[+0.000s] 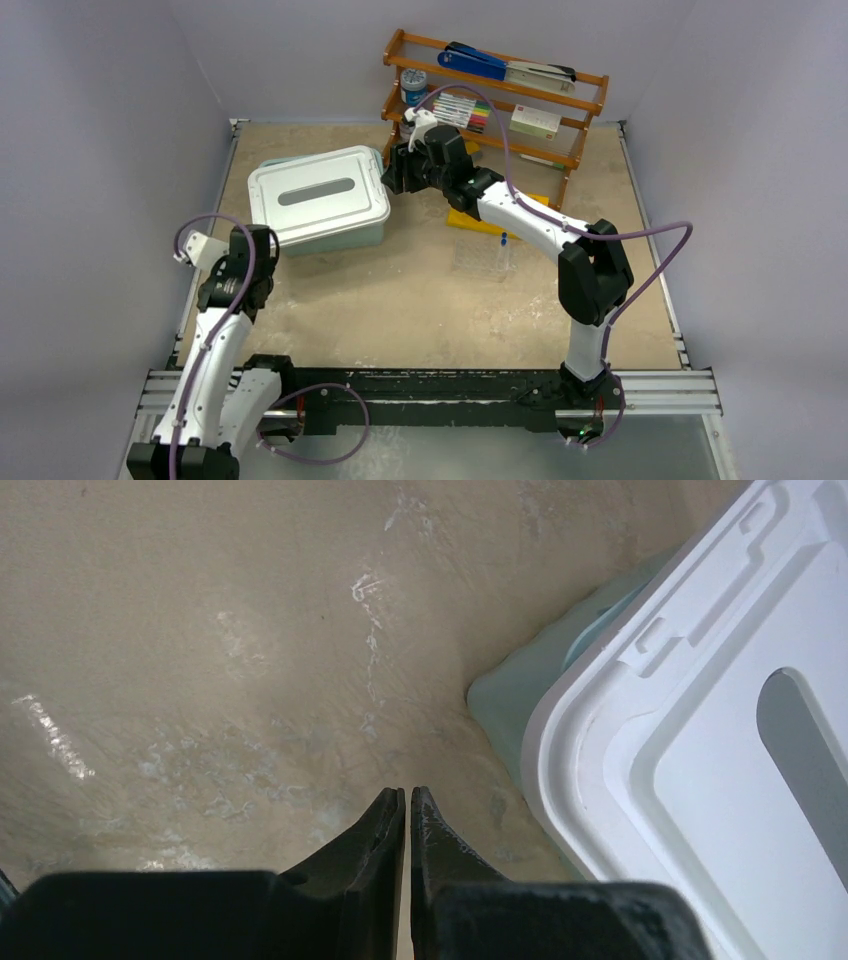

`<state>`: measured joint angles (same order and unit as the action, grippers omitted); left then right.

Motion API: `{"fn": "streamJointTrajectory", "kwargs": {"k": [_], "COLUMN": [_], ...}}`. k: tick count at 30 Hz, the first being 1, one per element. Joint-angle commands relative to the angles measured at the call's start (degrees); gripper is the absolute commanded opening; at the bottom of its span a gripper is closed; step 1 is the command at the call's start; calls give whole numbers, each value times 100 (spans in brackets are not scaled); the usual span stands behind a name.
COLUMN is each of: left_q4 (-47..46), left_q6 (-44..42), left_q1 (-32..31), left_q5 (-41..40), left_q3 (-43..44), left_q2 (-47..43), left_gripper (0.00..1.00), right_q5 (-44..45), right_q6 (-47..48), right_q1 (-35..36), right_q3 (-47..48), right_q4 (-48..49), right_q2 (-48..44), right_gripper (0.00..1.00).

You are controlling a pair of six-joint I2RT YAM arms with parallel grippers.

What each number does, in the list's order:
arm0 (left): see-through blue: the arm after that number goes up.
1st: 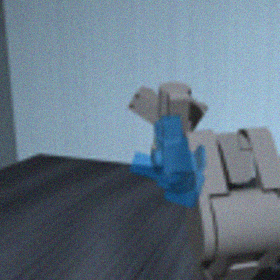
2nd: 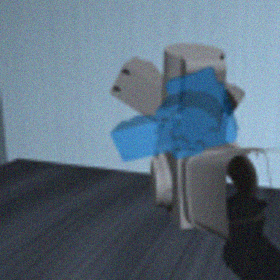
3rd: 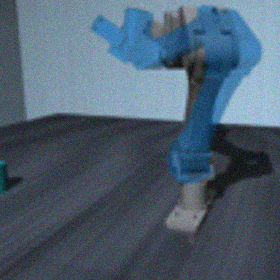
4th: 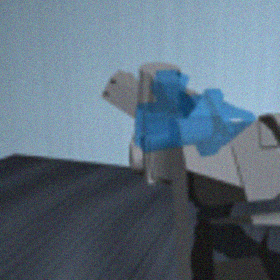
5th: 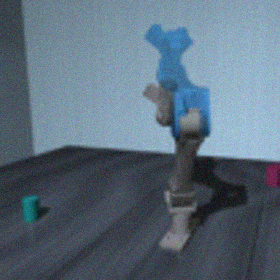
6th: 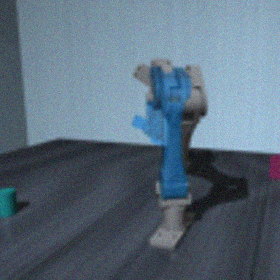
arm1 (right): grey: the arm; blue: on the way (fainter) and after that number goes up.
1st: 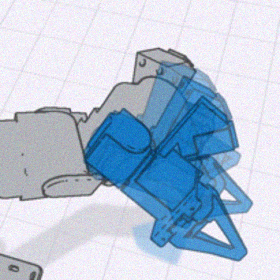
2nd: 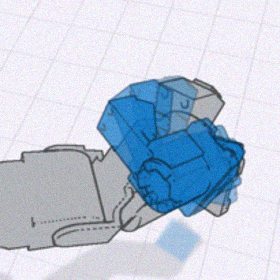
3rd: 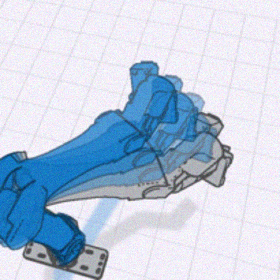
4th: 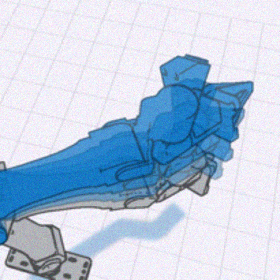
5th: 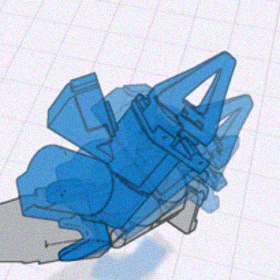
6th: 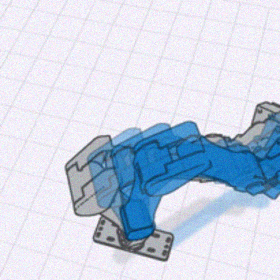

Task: Organize the chemistry lab equipment

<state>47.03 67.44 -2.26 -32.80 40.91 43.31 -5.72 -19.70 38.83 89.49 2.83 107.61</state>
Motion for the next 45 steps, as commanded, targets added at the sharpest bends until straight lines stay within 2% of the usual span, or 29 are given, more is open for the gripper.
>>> {"fn": "streamJointTrajectory", "kwargs": {"k": [1,12,23,31,35,38,40,45], "left_q4": [-831,-1753,-2200,-2270,-2102,-1919,-1755,-1454], "left_q6": [-300,-596,-905,-1012,-1376,-1691,-1748,-1826], "left_q1": [33,33,33,33,33,33,33,33], "left_q5": [-88,-447,-436,-175,404,831,884,799], "left_q3": [78,325,724,735,752,708,648,854], "left_q2": [484,1614,2179,2065,1746,1269,882,260], "left_gripper": [5,5,5,4,2,0,1,5], "right_q5": [65,132,137,116,-66,-634,-1178,-2281], "right_q6": [134,204,219,215,195,214,100,-589], "right_q1": [-44,-122,-164,-167,-165,-188,-254,-487], "right_q3": [108,27,-65,-88,-98,-16,158,459], "right_q4": [117,94,121,130,298,706,986,1822], "right_q2": [-337,-429,-460,-487,-542,-457,-234,528], "right_gripper": [55,55,55,55,54,51,45,5]}}
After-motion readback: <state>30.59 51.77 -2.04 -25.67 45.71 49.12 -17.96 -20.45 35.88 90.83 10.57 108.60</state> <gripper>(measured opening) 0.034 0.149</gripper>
